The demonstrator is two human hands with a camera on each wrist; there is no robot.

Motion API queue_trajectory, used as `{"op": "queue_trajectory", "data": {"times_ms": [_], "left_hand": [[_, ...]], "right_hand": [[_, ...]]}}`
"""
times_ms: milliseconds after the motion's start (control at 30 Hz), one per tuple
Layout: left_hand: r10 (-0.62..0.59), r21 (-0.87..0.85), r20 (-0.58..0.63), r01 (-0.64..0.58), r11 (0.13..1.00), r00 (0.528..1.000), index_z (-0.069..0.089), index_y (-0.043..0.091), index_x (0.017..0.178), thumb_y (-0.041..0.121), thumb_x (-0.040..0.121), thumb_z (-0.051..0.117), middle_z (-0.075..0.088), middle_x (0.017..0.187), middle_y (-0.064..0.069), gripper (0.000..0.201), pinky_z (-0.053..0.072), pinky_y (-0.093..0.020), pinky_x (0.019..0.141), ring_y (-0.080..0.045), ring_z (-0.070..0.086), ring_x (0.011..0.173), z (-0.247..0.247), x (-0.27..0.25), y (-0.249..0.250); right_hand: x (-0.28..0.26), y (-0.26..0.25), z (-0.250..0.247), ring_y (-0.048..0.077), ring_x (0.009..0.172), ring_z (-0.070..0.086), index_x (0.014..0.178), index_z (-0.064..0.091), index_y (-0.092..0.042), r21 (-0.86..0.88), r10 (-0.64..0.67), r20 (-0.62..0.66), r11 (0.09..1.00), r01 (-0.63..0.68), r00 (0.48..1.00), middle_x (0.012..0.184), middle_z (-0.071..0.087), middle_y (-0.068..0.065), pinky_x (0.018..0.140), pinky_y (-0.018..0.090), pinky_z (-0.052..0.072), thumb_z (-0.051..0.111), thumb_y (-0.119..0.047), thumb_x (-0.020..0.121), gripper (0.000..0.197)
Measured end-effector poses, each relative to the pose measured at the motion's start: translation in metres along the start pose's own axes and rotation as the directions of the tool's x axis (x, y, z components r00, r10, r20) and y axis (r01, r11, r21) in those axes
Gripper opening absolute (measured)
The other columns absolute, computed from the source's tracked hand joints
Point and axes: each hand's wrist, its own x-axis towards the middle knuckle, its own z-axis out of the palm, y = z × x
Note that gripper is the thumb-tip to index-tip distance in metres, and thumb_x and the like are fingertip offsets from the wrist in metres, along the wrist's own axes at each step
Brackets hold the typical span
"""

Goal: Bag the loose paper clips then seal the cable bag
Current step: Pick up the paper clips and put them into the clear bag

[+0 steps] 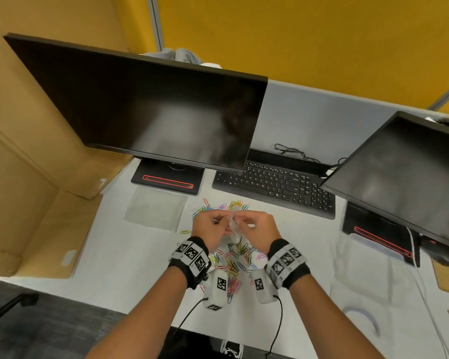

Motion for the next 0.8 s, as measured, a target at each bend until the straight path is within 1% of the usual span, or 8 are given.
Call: {"op": "queue_trajectory", "data": {"times_ms": [133,200,267,367,433,600,700,800], "left_hand": [[-0.024,-0.006,-0.031,0.024,1.0,0.999,0.078,0.013,0.098,0.005,0.09,0.067,0.075,0.088,-0.005,0.016,0.061,-0.038,0.079,-0.025,0.072,0.083,-0.013,0.007,-0.008],[-0.052,-0.023,-0.047,0.051,0.998,0.998,0.079,0.017,0.095,0.007,0.088,0.069,0.076,0.088,-0.003,0.016,0.06,-0.046,0.082,-0.029,0.071,0.087,-0.018,0.008,-0.011],[-0.054,-0.046,-0.054,0.051,0.998,0.997,0.079,0.016,0.095,0.008,0.087,0.07,0.076,0.089,-0.004,0.014,0.06,-0.048,0.081,-0.03,0.071,0.087,-0.02,0.006,-0.01],[-0.047,-0.06,-0.047,0.044,0.997,0.998,0.079,0.016,0.093,0.007,0.088,0.069,0.076,0.089,-0.004,0.014,0.061,-0.047,0.078,-0.029,0.073,0.085,-0.018,0.004,-0.008],[-0.057,-0.083,-0.035,0.053,0.995,0.998,0.078,0.019,0.09,0.005,0.09,0.067,0.076,0.088,-0.005,0.017,0.062,-0.048,0.076,-0.029,0.073,0.083,-0.018,0.004,-0.009],[-0.06,-0.074,-0.039,0.057,0.996,0.997,0.077,0.024,0.088,0.007,0.089,0.068,0.075,0.091,-0.005,0.02,0.062,-0.049,0.074,-0.027,0.073,0.082,-0.017,0.007,-0.017],[-0.065,-0.055,-0.045,0.063,0.996,0.997,0.078,0.033,0.08,0.01,0.089,0.069,0.077,0.09,-0.003,0.027,0.061,-0.051,0.075,-0.03,0.073,0.083,-0.017,0.009,-0.022],[-0.064,-0.045,-0.048,0.062,0.997,0.997,0.078,0.027,0.086,0.009,0.09,0.068,0.077,0.092,-0.005,0.021,0.062,-0.049,0.076,-0.029,0.073,0.084,-0.013,0.007,-0.019]], "right_hand": [[0.014,0.02,-0.028,0.025,0.089,0.069,0.099,0.074,-0.009,0.378,0.15,-0.073,0.919,-0.112,0.986,0.098,0.073,0.009,0.072,0.034,0.06,0.055,-0.003,0.093,0.02],[0.027,0.045,-0.039,0.03,0.105,0.065,0.101,0.072,-0.015,0.178,0.221,-0.118,0.964,-0.198,0.968,0.112,0.069,0.009,0.087,0.037,0.056,0.051,-0.003,0.094,0.025],[0.033,0.067,-0.037,0.027,0.128,0.05,0.123,0.063,-0.018,-0.281,0.227,-0.009,0.934,-0.22,0.974,0.136,0.055,0.008,0.109,0.033,0.038,0.047,-0.008,0.097,0.032],[0.027,0.084,-0.019,0.024,0.146,0.018,0.144,0.041,-0.025,-0.564,0.165,0.254,0.826,0.007,0.953,0.157,0.025,0.001,0.119,0.037,0.015,0.042,-0.012,0.098,0.047],[0.017,0.089,-0.015,0.025,0.147,0.012,0.145,0.037,-0.029,-0.613,0.096,0.367,0.773,0.163,0.925,0.159,0.017,-0.002,0.119,0.04,0.015,0.041,-0.014,0.098,0.049],[-0.006,0.104,-0.03,0.024,0.145,0.017,0.148,0.031,-0.031,-0.723,0.134,0.362,0.665,0.187,0.923,0.16,0.016,-0.006,0.116,0.04,0.027,0.049,-0.023,0.096,0.056],[-0.013,0.108,-0.02,0.028,0.136,0.035,0.14,0.047,-0.024,-0.735,0.034,0.296,0.647,0.205,0.955,0.152,0.036,0.003,0.111,0.037,0.035,0.053,-0.011,0.093,0.049],[-0.012,0.107,-0.009,0.029,0.116,0.054,0.127,0.06,-0.015,-0.739,-0.055,0.282,0.624,0.253,0.958,0.132,0.058,0.012,0.1,0.032,0.045,0.058,-0.002,0.089,0.04]]}}
